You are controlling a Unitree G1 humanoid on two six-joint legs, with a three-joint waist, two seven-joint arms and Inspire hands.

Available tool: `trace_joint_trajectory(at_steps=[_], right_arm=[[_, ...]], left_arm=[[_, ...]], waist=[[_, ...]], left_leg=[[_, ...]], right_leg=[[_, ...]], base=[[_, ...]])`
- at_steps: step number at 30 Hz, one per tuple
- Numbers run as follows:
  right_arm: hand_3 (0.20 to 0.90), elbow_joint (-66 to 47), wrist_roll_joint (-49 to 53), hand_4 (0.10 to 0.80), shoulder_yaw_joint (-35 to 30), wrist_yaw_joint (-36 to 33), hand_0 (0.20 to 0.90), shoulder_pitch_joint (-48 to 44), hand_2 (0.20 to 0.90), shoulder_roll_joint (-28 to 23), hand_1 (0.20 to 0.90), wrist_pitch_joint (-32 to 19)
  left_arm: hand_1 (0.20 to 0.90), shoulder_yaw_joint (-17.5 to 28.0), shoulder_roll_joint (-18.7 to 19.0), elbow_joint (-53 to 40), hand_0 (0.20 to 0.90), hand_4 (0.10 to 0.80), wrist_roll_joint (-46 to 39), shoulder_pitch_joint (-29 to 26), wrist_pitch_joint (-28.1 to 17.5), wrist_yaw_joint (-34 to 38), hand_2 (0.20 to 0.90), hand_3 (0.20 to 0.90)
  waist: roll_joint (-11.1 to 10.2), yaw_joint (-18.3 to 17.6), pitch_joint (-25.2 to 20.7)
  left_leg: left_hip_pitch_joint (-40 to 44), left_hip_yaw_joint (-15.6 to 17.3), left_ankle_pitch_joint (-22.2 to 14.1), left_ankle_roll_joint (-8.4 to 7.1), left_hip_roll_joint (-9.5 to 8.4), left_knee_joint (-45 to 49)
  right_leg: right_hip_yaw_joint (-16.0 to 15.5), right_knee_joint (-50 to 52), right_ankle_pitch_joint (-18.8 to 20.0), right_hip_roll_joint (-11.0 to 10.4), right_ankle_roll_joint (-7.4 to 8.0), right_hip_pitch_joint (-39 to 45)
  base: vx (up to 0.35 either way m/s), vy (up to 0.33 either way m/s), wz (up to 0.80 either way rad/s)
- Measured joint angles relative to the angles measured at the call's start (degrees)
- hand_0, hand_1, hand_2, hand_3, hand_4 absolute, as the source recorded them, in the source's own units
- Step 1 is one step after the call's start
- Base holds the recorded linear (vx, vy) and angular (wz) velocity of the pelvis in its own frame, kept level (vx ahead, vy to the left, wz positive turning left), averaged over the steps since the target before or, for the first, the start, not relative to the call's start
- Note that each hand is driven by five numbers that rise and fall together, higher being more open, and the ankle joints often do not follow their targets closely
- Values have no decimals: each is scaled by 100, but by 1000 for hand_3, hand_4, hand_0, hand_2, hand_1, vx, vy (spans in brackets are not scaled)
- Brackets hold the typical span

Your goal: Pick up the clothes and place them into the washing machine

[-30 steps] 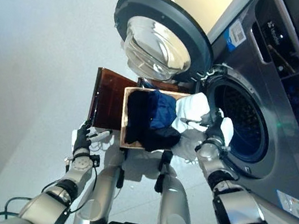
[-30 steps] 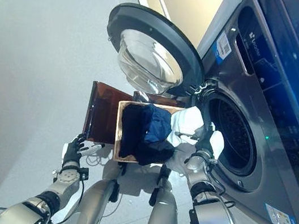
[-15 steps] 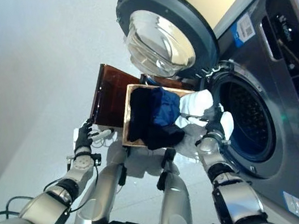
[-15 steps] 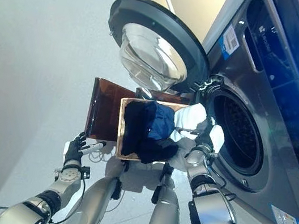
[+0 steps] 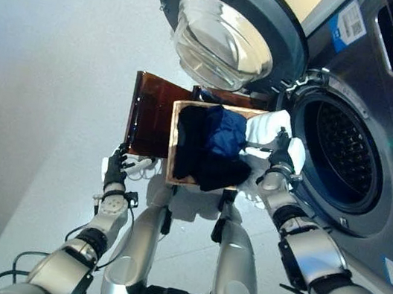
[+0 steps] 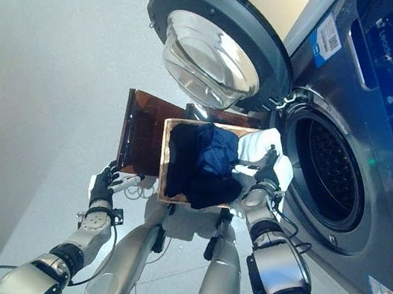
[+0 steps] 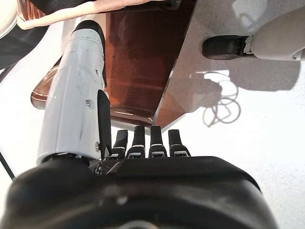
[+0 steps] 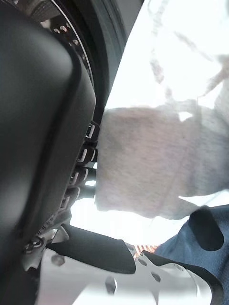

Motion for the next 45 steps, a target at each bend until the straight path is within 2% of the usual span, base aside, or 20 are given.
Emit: trace_joint_trajectory(at_steps=[13,25,26,27,29,35,45], right_arm=[[900,228,102,800,11,-12,900,-560,900,-209,900,125],[900,332,385,800,12,-137,900,-1233,900,-494,900,123],[697,332,445,655,11,-138,697,-1273,697,-515,697,122],[444,339,480,475,6,-151,444,-1342,444,-548,444,133],[200,340,566,300,6,-187,200,-1358,200,-572,200,130],[200,339,675,300,3,-277,200,-1514,200,-744,200,129],[200,304,663,300,10,-263,200,-1511,200,-680,200,131]], left_arm=[[900,-46,89,-715,900,800,-46,146,-118,59,900,900],[900,-47,258,-1261,900,800,-118,208,-282,147,900,900],[900,-46,258,-1278,900,800,-119,209,-287,151,900,900],[900,-45,269,-1372,900,800,-120,227,-290,160,900,900],[900,-48,266,-1375,900,800,-121,224,-319,161,900,900],[900,-38,263,-1404,900,800,-143,224,-378,239,900,900],[900,-53,254,-1404,900,800,-221,211,-334,275,900,900]], waist=[[20,59,39],[52,181,45],[66,186,49],[82,191,45],[105,194,56],[142,189,63],[147,200,63]], left_leg=[[-533,-12,61,11,-10,-5],[-1111,-35,195,-59,-21,-5],[-1142,-42,202,-60,-21,-4],[-1198,-51,215,-59,-22,-4],[-1212,-53,221,-58,-24,-6],[-1310,-44,229,-68,-19,-8],[-1261,-22,268,-15,-14,-1]], right_leg=[[1,115,8,-12,9,-583],[19,359,-23,-44,-40,-1272],[16,364,-23,-43,-40,-1297],[15,393,-23,-44,-40,-1363],[15,401,-23,-47,-38,-1380],[23,423,-20,-42,-37,-1498],[30,449,-20,-39,-35,-1469]], base=[[-10,6,1],[-2,2,1],[-8,23,3],[-5,30,3],[-2,14,2],[0,0,0],[0,0,0]])
